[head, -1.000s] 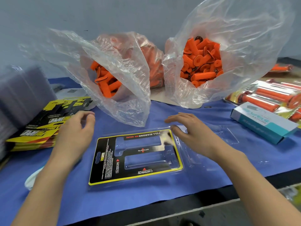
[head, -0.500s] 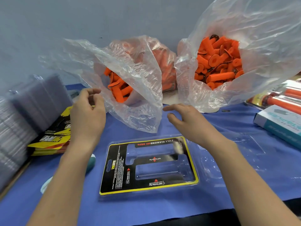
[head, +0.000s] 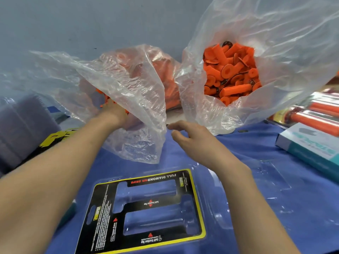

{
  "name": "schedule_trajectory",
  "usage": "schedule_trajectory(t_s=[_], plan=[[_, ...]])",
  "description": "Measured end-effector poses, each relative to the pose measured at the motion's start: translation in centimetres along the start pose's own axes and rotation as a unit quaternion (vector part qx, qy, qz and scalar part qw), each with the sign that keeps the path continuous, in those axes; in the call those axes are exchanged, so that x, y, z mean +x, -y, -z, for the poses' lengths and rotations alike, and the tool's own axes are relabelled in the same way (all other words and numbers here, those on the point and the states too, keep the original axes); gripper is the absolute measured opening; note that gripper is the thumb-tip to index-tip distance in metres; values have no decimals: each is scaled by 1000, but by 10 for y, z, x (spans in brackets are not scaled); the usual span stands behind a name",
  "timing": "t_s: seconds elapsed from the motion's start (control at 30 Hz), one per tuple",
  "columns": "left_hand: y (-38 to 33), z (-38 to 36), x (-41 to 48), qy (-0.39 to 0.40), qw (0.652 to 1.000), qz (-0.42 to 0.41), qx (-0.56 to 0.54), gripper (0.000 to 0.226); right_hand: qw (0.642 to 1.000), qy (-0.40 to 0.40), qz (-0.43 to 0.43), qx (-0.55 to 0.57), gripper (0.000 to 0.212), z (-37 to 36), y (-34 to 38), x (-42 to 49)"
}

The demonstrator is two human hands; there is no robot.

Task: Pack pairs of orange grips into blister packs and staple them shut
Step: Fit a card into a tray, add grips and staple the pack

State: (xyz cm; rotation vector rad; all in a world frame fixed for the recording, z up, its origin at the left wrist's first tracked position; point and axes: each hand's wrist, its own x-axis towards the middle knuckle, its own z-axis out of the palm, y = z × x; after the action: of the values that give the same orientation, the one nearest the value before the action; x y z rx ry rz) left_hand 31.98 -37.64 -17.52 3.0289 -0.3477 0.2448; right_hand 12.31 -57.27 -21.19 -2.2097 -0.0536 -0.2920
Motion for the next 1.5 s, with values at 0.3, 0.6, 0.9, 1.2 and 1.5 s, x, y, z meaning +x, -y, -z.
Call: schedule_trajectory(t_s=[0.3, 0.6, 0.9, 1.2, 1.5], plan=[[31, -14, 61, 61, 991, 49, -106, 24, 1000, 10, -12, -8, 33, 9, -13, 2], [23, 0, 27, -151, 975, 134, -96, 37, 1000, 6, 0, -13, 34, 6, -3, 1], [59, 98, -79, -416, 900, 89, -93, 30, 998, -24, 63, -12, 36, -6, 24, -14], [7, 46, -210, -352, 862, 62, -361, 11, 977, -25, 117, 179, 56, -43, 52, -39], [9, 25, -214, -120, 771, -81, -621, 36, 891, 12, -26, 454, 31, -29, 46, -42]])
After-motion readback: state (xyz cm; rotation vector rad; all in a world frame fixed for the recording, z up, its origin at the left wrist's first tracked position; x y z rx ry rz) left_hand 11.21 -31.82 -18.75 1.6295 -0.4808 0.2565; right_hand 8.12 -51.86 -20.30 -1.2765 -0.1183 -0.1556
